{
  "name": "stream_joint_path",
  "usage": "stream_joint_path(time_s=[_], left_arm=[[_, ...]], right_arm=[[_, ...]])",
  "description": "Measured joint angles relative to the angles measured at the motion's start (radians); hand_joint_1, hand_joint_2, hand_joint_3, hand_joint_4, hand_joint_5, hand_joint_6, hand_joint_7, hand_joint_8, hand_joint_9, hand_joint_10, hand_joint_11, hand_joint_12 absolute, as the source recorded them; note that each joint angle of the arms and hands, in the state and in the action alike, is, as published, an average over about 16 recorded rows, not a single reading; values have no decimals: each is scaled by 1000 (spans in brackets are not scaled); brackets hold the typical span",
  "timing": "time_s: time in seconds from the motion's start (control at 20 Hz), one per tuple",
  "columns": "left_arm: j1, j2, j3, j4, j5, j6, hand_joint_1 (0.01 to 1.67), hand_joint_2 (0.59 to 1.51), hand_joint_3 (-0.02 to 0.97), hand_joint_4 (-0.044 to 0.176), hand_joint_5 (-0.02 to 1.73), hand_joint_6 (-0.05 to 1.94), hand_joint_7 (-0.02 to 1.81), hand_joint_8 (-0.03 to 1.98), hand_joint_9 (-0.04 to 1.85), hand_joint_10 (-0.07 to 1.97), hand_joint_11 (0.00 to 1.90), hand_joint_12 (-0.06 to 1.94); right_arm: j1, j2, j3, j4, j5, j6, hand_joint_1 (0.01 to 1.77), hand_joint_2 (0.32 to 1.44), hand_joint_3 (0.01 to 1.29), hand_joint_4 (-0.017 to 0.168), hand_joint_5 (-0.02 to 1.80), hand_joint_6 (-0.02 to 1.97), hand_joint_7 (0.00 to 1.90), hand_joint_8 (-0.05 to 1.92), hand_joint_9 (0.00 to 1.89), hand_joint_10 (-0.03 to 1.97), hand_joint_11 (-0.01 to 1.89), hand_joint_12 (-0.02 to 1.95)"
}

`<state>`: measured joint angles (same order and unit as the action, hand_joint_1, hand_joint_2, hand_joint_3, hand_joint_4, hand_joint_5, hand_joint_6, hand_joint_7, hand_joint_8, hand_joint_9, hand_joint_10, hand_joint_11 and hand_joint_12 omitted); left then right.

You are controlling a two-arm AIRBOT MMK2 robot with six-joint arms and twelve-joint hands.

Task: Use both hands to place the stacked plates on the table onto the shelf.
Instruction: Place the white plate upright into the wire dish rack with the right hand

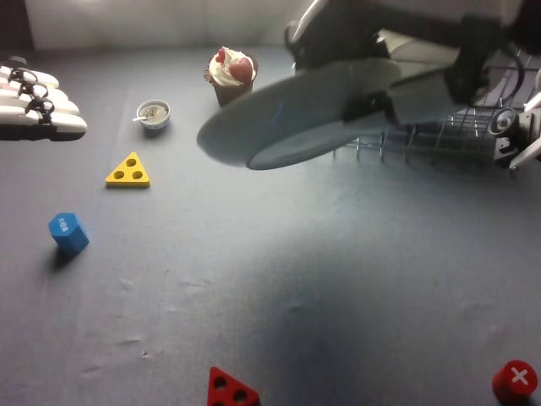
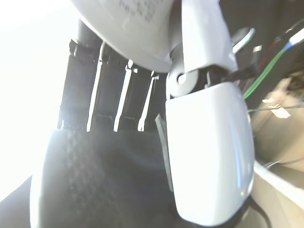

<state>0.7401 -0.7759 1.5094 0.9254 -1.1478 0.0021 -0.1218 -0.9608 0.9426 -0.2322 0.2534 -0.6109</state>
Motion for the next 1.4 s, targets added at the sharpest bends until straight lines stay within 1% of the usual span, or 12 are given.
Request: stream_joint_path(time_s=[0.2, 0.35, 0.65, 0.85, 1.05, 1.4], left_arm=[[-6, 5, 8, 21, -23, 0, 137, 989, 4, 0, 111, 20, 150, -2, 150, 18, 135, 20], [-27, 7, 9, 50, -39, 0, 137, 989, 4, 0, 109, 20, 150, -2, 152, 17, 137, 20], [-76, 7, 9, 114, -69, 0, 136, 990, 5, 0, 104, 20, 144, -2, 147, 17, 142, 19], [-110, 5, 9, 153, -86, 0, 137, 990, 4, 0, 105, 20, 142, -2, 148, 17, 144, 19], [-132, 3, 9, 174, -97, 0, 136, 990, 5, 0, 105, 19, 140, -3, 148, 17, 145, 20], [-137, 0, 8, 188, -106, 0, 140, 990, 4, 0, 111, 19, 148, -2, 155, 17, 144, 20]], right_arm=[[57, 12, 37, -21, -58, 145, 1442, 946, 13, -8, 946, 835, 1173, 411, 1174, 659, 1009, 1300], [87, 18, 75, -81, -88, 278, 1449, 946, 14, -8, 935, 841, 1156, 445, 1175, 663, 1003, 1312], [135, 31, 140, -246, -102, 504, 1463, 946, 13, -8, 923, 841, 1132, 491, 1179, 659, 997, 1333], [158, 37, 169, -303, -101, 599, 1467, 946, 13, -8, 923, 842, 1131, 495, 1181, 658, 994, 1333], [172, 40, 191, -280, -119, 643, 1471, 947, 13, -8, 921, 842, 1131, 505, 1184, 647, 992, 1334], [186, 37, 227, -119, -196, 637, 1483, 949, 13, -8, 922, 842, 1132, 503, 1203, 584, 994, 1332]])
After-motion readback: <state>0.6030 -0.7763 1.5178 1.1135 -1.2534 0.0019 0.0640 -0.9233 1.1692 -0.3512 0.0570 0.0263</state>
